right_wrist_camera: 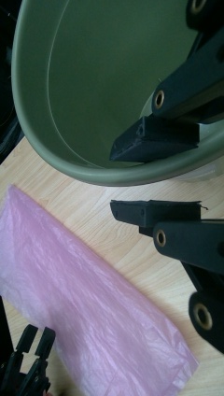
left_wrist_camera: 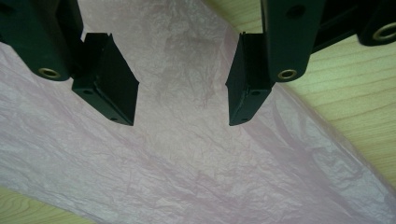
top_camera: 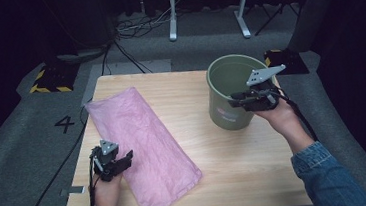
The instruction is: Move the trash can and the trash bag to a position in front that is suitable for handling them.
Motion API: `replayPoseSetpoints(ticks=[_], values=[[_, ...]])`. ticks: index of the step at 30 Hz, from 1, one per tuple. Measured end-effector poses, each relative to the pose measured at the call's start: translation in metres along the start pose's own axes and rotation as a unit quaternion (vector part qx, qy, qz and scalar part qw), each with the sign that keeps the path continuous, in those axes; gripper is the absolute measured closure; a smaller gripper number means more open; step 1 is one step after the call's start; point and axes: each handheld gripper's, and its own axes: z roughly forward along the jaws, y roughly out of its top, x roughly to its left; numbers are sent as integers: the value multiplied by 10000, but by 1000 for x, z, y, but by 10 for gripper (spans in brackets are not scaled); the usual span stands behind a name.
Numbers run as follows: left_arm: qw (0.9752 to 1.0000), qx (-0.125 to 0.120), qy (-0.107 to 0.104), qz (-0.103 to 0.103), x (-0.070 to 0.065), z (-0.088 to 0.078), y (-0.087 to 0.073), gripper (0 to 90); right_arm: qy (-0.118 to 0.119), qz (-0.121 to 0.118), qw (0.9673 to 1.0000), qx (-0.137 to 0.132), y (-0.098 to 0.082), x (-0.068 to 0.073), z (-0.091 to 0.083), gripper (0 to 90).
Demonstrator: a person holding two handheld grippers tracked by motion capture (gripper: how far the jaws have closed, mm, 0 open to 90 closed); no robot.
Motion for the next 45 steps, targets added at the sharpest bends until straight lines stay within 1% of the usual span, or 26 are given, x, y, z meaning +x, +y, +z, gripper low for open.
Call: replayPoseSetpoints(ticks=[3,5,6,8,10,13,16,17,18,19,20,22,25,27,29,31,32,35,38,41,45], values=[[10000,33,11,46,0,1,-1,432,22,16,9999,109,-1,-2,7,691],[10000,47,2,46,0,1,-1,432,80,101,9997,188,-3,-5,13,700],[10000,49,-1,42,1,1,-1,431,104,151,9997,181,-3,-6,15,709],[10000,33,-31,30,3,1,-3,431,211,167,9995,141,-3,-5,14,733],[10000,44,-25,10,4,1,-4,430,373,148,9991,110,-3,-1,13,737],[10000,47,-23,-32,7,0,-5,425,427,70,9990,117,-2,9,11,728],[10000,32,1,-81,10,-3,-6,425,693,75,9975,84,-4,22,6,726],[10000,23,5,-78,11,-4,-7,424,747,55,9972,65,-5,27,4,720],[9999,12,10,-122,13,-5,-8,422,770,29,9970,56,-6,31,3,712],[9999,-7,20,-150,15,-6,-8,416,823,-27,9966,33,-8,38,1,703],[9998,-38,19,-219,16,-8,-10,410,857,-59,9963,35,-9,42,0,694],[9993,-118,-69,-337,21,-11,-12,403,1002,-126,9949,12,-11,53,-3,691],[9989,-142,-37,-434,28,-16,-15,398,1211,-245,9923,26,-14,70,-8,689],[9990,-96,-9,-441,31,-17,-17,398,1319,-324,9907,28,-16,81,-11,687],[9990,-68,-56,-428,32,-17,-19,392,1404,-401,9893,20,-17,91,-14,676],[9991,-104,-137,-378,31,-17,-20,376,1501,-461,9876,-13,-19,100,-17,647],[9992,-112,-158,-358,30,-17,-20,376,1554,-455,9868,-34,-19,105,-18,643],[9989,-173,-246,-368,29,-17,-20,372,1681,-509,9844,-67,-21,116,-21,635],[9990,-113,-242,-368,30,-17,-20,372,1834,-630,9810,-72,-22,131,-24,627],[9987,-77,-231,-446,32,-16,-21,373,1990,-700,9775,-62,-23,143,-26,614],[9986,-66,-254,-453,33,-16,-20,375,2230,-776,9717,-108,-26,158,-32,613]])
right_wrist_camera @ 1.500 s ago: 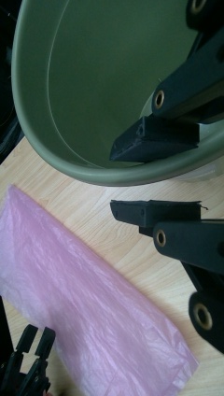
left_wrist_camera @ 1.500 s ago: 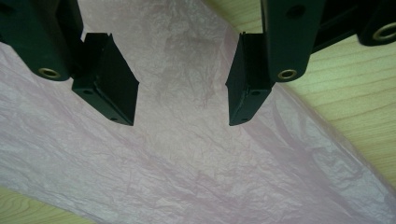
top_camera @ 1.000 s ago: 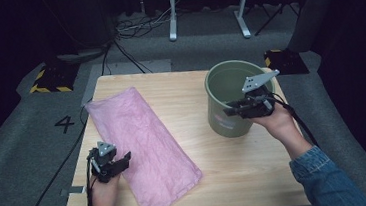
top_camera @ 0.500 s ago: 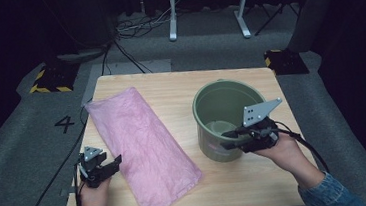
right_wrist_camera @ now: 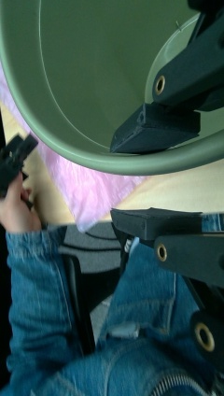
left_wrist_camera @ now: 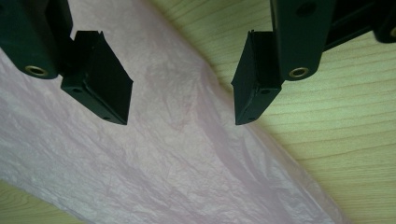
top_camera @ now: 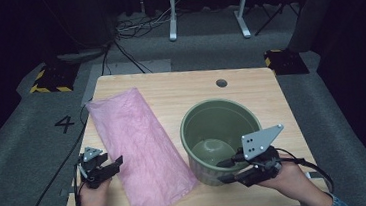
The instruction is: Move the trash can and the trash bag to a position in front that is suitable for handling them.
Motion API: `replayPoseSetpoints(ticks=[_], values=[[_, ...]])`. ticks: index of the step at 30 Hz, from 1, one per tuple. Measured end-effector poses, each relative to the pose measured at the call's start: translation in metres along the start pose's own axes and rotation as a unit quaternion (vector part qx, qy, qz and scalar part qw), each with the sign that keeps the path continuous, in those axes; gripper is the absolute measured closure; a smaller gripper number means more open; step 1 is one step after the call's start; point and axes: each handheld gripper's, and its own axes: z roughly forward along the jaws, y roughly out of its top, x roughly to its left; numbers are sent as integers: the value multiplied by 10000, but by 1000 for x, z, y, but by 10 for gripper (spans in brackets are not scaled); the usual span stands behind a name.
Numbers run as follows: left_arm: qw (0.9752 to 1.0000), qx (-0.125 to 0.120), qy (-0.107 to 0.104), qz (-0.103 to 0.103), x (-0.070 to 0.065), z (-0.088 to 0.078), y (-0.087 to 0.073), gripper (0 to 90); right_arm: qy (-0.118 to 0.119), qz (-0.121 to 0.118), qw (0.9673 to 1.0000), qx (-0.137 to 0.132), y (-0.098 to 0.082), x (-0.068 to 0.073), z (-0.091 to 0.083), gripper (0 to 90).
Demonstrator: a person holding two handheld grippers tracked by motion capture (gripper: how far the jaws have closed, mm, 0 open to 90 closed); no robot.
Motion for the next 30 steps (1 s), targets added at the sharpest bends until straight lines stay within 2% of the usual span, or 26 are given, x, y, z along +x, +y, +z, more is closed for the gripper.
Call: replayPoseSetpoints(ticks=[2,3,6,7,10,11,14,15,17,19,23,27,28,30], values=[[10000,-2,35,50,-1,0,1,375,-12,-74,10000,-20,-1,5,-2,592],[10000,13,38,52,-1,1,1,374,-112,-98,9999,-79,-1,6,-4,547],[9999,26,84,51,1,1,2,374,-413,-79,9987,-280,0,5,-16,492],[9999,24,97,23,1,1,3,373,-565,-24,9977,-386,1,4,-24,466],[9999,67,81,68,4,3,3,372,-867,47,9954,-408,3,-1,-37,428],[9999,93,67,106,4,4,3,382,-1037,40,9935,-463,2,-3,-43,426],[9992,276,100,256,4,7,4,389,-1232,147,9895,-744,-3,-12,-58,420],[9989,322,128,317,4,8,4,389,-1340,215,9877,-781,-5,-15,-62,412],[9987,361,129,350,4,9,4,386,-1767,246,9819,-636,-12,-22,-70,398],[9985,378,107,371,5,9,5,378,-1972,358,9775,-656,-19,-28,-76,387],[9984,435,86,340,4,11,5,370,-2138,742,9697,-921,-44,-37,-91,369],[9983,479,73,314,4,13,6,359,-2403,897,9603,-1101,-69,-40,-99,339],[9983,493,84,289,4,14,7,356,-2511,946,9569,-1107,-78,-42,-99,324],[9981,524,98,297,5,14,8,356,-2618,1064,9537,-1033,-92,-46,-96,298]])
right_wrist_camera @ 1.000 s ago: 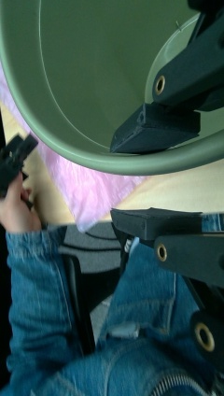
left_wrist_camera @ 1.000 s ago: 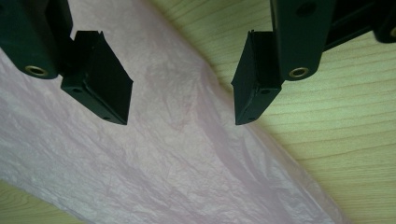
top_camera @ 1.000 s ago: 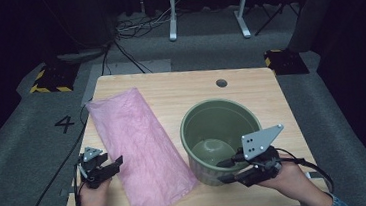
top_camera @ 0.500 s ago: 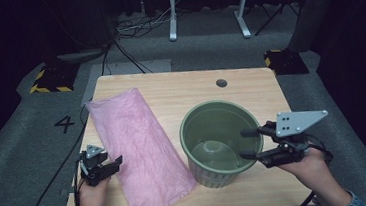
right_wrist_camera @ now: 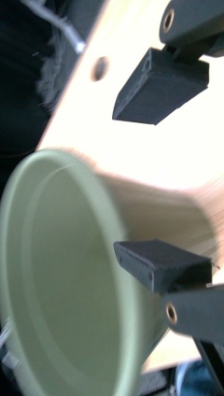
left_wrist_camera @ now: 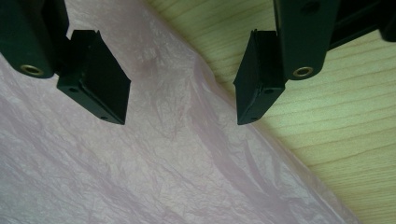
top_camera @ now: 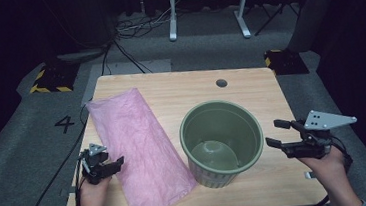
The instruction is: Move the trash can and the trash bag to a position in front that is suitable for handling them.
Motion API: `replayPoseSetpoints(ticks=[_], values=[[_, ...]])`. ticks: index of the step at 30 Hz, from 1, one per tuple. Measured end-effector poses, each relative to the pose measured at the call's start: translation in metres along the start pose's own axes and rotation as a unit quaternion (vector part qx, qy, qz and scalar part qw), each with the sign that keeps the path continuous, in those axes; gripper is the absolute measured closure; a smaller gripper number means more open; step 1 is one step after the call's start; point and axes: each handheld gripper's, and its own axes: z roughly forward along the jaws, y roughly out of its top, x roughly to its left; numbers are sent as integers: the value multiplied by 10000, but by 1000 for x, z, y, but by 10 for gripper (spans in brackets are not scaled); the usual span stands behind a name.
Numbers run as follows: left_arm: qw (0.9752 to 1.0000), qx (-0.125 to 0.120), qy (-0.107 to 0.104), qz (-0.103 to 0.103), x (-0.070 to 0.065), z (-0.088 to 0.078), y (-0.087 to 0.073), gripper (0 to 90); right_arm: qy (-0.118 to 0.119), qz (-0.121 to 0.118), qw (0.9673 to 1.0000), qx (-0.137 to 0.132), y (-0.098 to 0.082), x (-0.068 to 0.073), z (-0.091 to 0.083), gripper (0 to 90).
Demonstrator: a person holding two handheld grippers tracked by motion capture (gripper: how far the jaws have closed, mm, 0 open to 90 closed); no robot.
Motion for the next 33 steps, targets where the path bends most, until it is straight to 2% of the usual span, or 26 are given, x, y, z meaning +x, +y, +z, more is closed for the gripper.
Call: replayPoseSetpoints(ticks=[1,4,9,12,16,19,21,24,26,28,30,33], values=[[10000,20,28,-1,0,0,0,356,-66,116,9998,115,-14,-5,5,290],[9995,149,222,161,-1,3,2,351,-125,309,9988,360,-41,-11,16,293],[9995,223,122,213,0,7,5,349,-338,490,9952,776,-78,-19,33,286],[9995,220,115,208,0,9,5,341,-503,566,9916,1052,-99,-24,42,284],[9995,220,138,182,0,10,6,336,-696,742,9847,1417,-118,-30,52,277],[9991,237,213,285,-2,11,6,333,-762,767,9811,1602,-130,-33,61,275],[9985,231,292,392,-4,11,5,331,-740,765,9809,1628,-135,-35,65,272],[9986,188,289,406,-4,12,4,321,-724,776,9829,1505,-139,-38,67,255],[9987,111,286,405,-4,12,2,305,-757,634,9850,1416,-141,-37,69,241],[9988,15,261,411,-3,13,0,290,-712,597,9876,1266,-144,-37,70,223],[9988,-29,217,449,-2,14,-1,277,-710,590,9876,1267,-144,-38,70,220],[9983,-130,140,544,-2,16,-4,191,-717,585,9875,1275,-144,-37,70,218]])
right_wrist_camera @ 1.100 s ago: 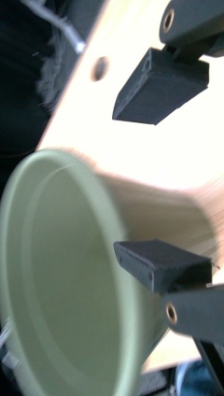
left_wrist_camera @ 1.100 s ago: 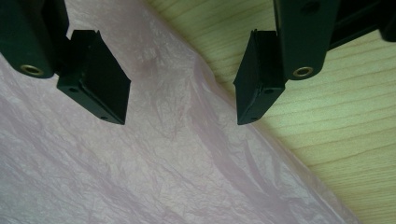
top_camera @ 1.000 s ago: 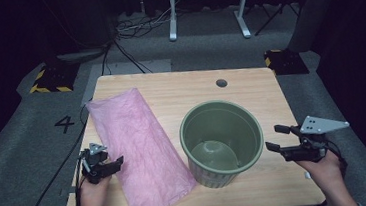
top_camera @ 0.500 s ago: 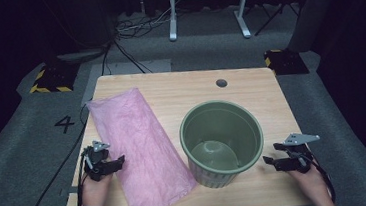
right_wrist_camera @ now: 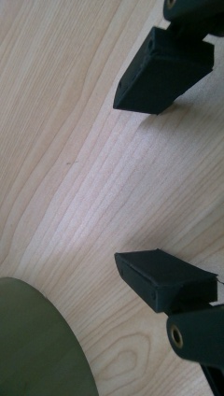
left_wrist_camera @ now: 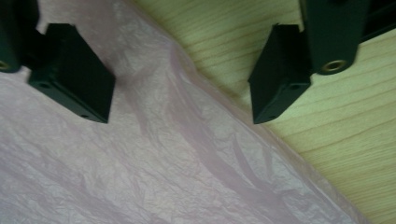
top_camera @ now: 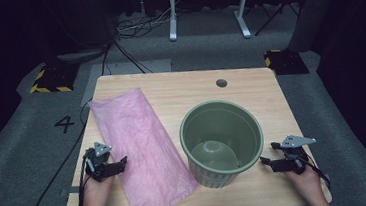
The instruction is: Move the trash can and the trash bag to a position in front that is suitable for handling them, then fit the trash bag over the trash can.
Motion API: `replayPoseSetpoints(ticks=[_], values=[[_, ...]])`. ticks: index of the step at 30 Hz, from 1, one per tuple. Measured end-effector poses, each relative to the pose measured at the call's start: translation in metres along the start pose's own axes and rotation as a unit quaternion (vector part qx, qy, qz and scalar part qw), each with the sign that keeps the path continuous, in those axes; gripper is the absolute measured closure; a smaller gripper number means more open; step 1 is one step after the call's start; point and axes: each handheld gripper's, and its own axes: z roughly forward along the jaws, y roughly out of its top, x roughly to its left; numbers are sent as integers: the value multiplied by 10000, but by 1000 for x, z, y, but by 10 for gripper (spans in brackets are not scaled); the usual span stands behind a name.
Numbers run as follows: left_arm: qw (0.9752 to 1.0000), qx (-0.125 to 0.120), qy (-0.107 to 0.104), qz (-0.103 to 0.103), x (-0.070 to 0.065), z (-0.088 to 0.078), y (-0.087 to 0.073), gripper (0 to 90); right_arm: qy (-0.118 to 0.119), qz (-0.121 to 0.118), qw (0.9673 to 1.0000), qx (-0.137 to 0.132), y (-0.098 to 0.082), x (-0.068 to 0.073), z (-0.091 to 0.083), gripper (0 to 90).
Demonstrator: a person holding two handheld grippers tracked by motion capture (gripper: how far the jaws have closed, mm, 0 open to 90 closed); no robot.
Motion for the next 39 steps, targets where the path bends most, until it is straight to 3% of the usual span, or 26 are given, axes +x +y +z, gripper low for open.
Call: replayPoseSetpoints(ticks=[10,11,13,16,20,23,28,32,36,38,39], values=[[9998,96,94,-117,-3,0,4,222,-11,10,10000,-2,0,0,0,218],[9998,92,77,-128,-3,-1,5,252,-12,12,10000,-2,0,0,0,218],[9996,41,-159,-224,-3,-1,6,284,-18,25,10000,-6,0,0,1,218],[9997,-49,-163,-185,-5,-3,9,254,-19,24,10000,-6,0,0,1,218],[9997,110,-43,-202,-5,3,9,214,-14,28,10000,-10,0,0,1,218],[9997,197,95,-83,-8,5,11,216,-12,29,10000,-10,0,0,1,219],[9995,239,134,-160,-12,5,12,212,-13,28,10000,-9,0,0,1,219],[9990,292,253,-224,-25,0,13,423,-12,28,10000,-10,0,0,1,219],[9991,53,294,-299,-29,-2,6,509,-13,29,10000,-9,0,0,1,219],[9991,61,315,-263,-30,-4,5,692,-11,29,10000,-10,0,0,1,219],[9992,42,314,-261,-31,-4,5,733,-12,29,10000,-10,0,0,1,219]])
